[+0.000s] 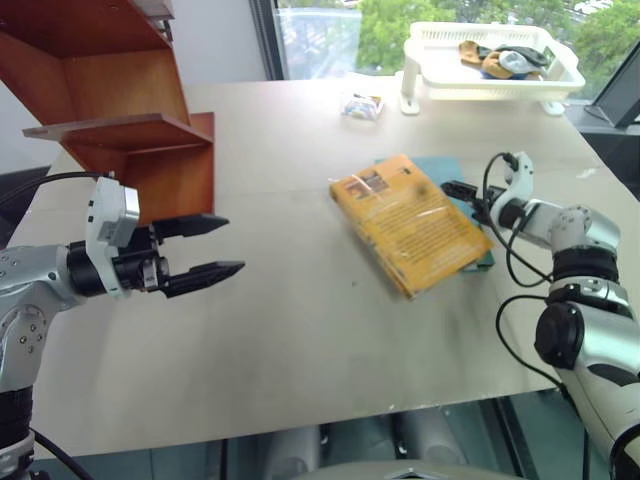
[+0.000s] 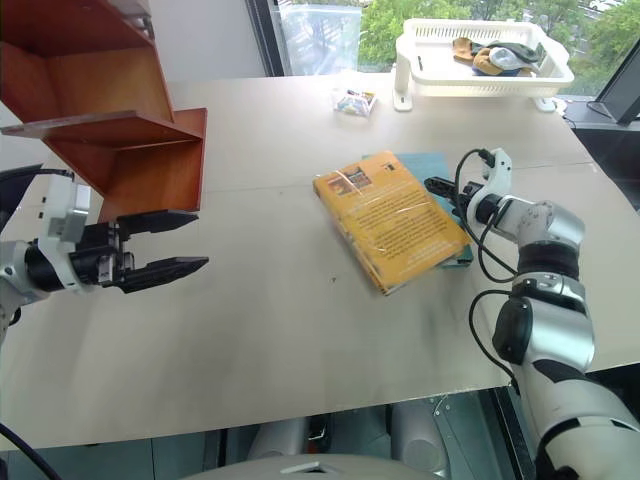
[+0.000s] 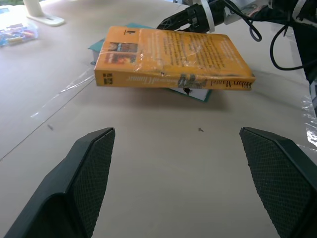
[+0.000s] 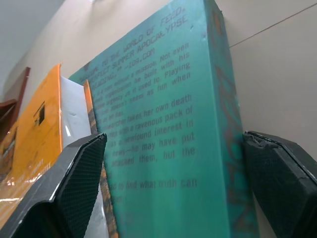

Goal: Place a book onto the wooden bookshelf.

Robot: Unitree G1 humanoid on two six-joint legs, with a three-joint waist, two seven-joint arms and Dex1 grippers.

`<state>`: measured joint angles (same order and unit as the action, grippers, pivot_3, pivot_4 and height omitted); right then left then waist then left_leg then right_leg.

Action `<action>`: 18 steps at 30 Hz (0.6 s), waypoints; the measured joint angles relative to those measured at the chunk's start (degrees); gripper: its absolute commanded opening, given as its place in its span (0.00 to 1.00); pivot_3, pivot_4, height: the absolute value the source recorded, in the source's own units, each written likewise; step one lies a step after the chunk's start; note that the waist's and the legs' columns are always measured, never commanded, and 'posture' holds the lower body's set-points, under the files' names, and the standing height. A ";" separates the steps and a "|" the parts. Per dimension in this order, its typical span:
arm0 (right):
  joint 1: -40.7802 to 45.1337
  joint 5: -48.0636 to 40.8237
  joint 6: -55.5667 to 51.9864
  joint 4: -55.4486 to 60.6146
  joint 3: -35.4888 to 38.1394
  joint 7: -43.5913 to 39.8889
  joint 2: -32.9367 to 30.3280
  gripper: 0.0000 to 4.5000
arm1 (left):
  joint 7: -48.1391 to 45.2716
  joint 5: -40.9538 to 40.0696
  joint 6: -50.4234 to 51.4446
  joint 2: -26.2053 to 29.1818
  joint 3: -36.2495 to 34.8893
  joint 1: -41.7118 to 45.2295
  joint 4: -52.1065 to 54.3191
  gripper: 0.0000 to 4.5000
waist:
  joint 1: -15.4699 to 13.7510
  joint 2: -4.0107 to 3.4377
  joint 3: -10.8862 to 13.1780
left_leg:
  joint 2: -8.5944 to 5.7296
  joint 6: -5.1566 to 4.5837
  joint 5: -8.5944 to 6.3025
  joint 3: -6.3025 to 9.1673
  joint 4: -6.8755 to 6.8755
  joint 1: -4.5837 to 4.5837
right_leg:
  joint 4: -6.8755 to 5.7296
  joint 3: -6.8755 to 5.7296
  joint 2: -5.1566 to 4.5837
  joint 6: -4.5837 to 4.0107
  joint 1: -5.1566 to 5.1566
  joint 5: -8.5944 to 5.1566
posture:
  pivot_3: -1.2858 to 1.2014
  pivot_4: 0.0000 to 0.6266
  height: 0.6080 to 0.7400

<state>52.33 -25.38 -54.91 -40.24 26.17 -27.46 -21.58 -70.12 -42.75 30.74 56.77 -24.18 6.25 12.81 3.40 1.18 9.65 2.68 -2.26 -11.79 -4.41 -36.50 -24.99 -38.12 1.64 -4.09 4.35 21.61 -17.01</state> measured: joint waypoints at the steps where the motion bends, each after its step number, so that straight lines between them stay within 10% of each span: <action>1: -0.77 -0.73 -0.71 1.16 0.52 0.63 0.05 1.00 | -0.03 0.03 -0.03 0.00 0.02 0.07 -0.04 0.94 | -0.07 0.00 0.00 | -0.01 0.00 0.00 0.00 0.00 0.00 | 0.01 0.00 0.00 0.00 0.00 0.00 | 0.52 0.24 1.00; 18: -12.56 -14.21 -18.77 28.30 8.21 13.92 12.12 1.00 | -0.89 0.83 -0.20 -0.08 0.22 0.21 -0.75 0.94 | 0.54 0.11 -0.08 | 0.07 -0.14 -0.09 -0.01 0.06 0.13 | -0.14 0.03 0.05 0.00 0.01 0.00 | 0.52 0.24 1.00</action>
<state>39.77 -39.60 -73.68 -11.94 34.38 -13.54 -9.46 -71.01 -41.92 30.53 56.69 -23.96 6.46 12.06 3.94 1.28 9.57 2.75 -2.40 -11.88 -4.42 -36.45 -24.86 -38.27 1.67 -4.04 4.35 21.62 -17.01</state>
